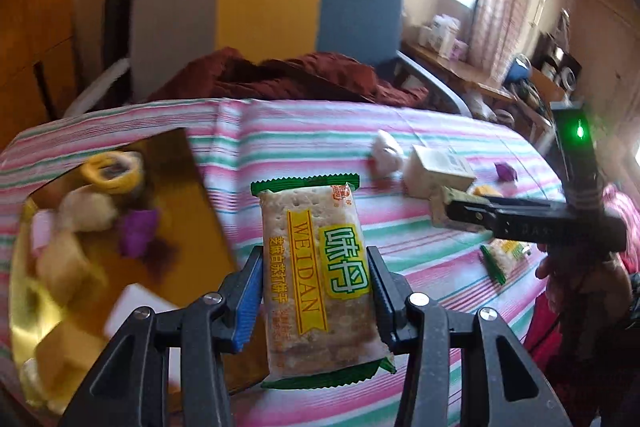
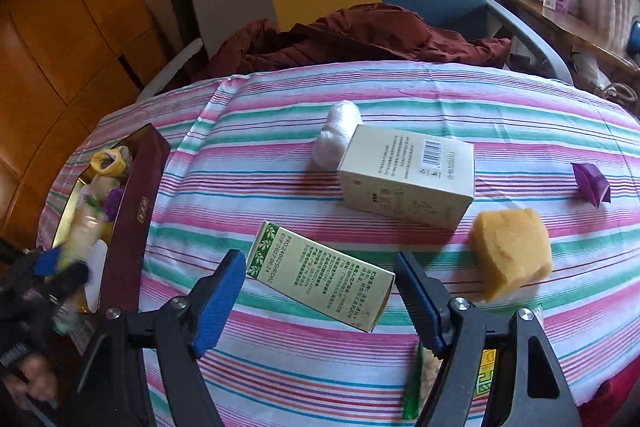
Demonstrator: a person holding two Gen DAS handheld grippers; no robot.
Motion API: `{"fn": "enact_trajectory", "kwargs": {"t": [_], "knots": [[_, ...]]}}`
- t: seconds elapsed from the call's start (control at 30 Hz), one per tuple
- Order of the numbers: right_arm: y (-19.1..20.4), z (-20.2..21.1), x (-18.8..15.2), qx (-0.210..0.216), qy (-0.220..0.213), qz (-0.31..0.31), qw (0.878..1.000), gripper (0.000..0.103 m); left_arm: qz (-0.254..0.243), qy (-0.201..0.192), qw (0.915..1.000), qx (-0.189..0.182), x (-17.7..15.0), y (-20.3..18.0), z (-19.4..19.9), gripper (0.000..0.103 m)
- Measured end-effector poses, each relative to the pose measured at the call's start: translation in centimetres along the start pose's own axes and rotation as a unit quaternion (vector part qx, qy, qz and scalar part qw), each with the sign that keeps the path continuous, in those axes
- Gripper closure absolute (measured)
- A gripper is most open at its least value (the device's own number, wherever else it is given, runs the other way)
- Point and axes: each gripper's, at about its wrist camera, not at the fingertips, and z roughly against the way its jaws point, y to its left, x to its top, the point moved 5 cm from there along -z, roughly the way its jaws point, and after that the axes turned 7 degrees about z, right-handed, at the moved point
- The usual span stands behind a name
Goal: Organize objects
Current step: 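Carry the cracker packet and green-white box over the gold tray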
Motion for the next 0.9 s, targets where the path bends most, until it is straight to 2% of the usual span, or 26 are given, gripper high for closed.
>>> {"fn": "enact_trajectory", "kwargs": {"t": [0.17, 0.5, 0.73, 0.83, 0.9], "knots": [[3.1, 0.8, 0.4, 0.024, -0.007, 0.012, 1.0, 0.027, 0.056, -0.026, 0.9977, 0.028, 0.4, 5.5, 3.2, 0.055], [15.6, 1.4, 2.7, 0.124, -0.032, 0.06, 0.99, 0.026, 0.149, -0.064, 0.9816, 0.1, 0.3, 16.4, 7.7, 0.055], [22.5, -0.2, 4.5, 0.163, -0.024, 0.077, 0.983, 0.026, 0.18, -0.047, 0.9744, 0.127, -0.1, 21.4, 7.0, 0.054], [24.6, -1.3, 5.3, 0.179, -0.021, 0.07, 0.981, 0.024, 0.189, -0.025, 0.9736, 0.125, -0.4, 22.4, 5.8, 0.053], [26.1, -1.6, 5.5, 0.188, -0.018, 0.077, 0.979, 0.008, 0.196, -0.022, 0.9714, 0.132, -0.7, 22.9, 5.5, 0.048]]}}
